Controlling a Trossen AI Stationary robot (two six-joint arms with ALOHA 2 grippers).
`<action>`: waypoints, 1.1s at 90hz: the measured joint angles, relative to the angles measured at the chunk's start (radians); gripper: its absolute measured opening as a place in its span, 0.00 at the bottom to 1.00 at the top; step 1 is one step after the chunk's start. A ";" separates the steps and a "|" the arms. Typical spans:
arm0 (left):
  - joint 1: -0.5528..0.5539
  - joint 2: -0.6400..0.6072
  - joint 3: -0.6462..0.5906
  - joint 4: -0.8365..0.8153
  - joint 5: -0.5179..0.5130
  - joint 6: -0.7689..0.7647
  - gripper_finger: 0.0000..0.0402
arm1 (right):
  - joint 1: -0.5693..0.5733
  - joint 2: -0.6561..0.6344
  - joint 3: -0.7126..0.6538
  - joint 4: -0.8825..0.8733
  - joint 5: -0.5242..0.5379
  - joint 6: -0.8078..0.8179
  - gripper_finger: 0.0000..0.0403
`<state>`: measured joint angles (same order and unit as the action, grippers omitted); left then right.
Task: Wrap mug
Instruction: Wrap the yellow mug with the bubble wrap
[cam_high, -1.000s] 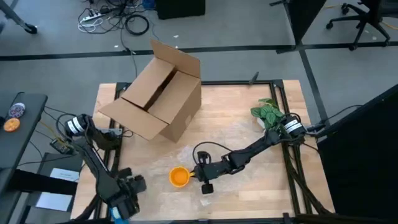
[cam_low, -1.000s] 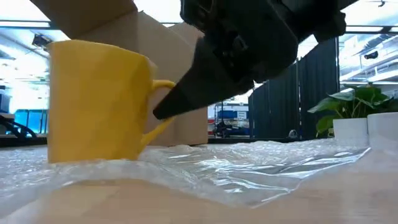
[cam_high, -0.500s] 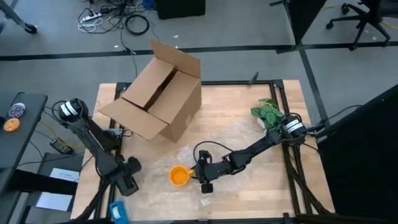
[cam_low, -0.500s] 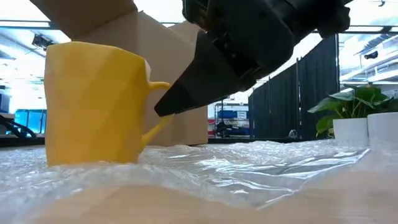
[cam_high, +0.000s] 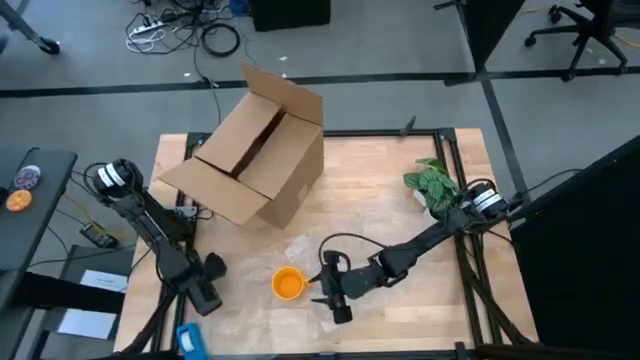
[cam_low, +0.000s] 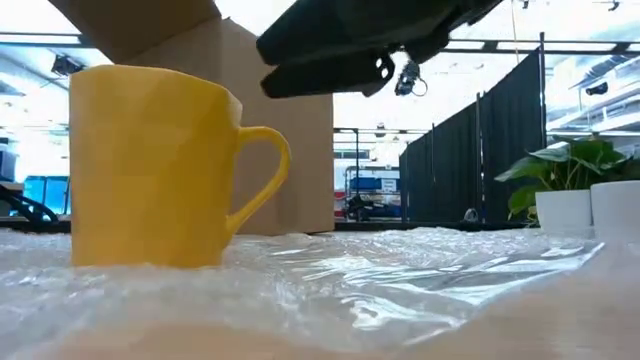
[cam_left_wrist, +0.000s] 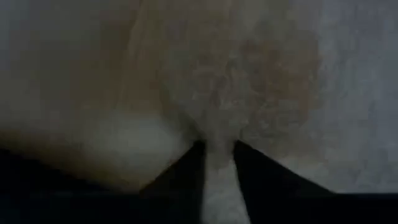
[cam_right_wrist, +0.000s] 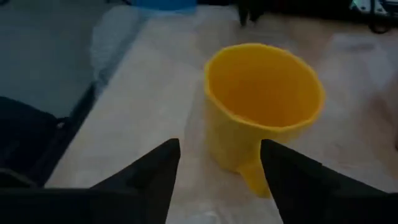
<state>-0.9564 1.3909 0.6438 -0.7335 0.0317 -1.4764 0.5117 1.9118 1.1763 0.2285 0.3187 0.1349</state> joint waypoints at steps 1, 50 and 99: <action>0.000 0.001 0.004 0.000 -0.012 0.005 0.06 | 0.002 0.000 0.000 0.001 0.000 0.002 0.51; 0.085 -0.004 0.336 0.043 -0.747 0.506 0.00 | 0.015 0.000 -0.006 -0.021 0.010 0.108 0.51; 0.285 0.068 0.166 0.777 -0.673 0.945 0.03 | 0.015 0.000 -0.006 0.010 0.076 0.098 0.50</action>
<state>-0.6719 1.4592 0.8097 0.0431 -0.6412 -0.5313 0.5266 1.9114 1.1702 0.2386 0.3944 0.2333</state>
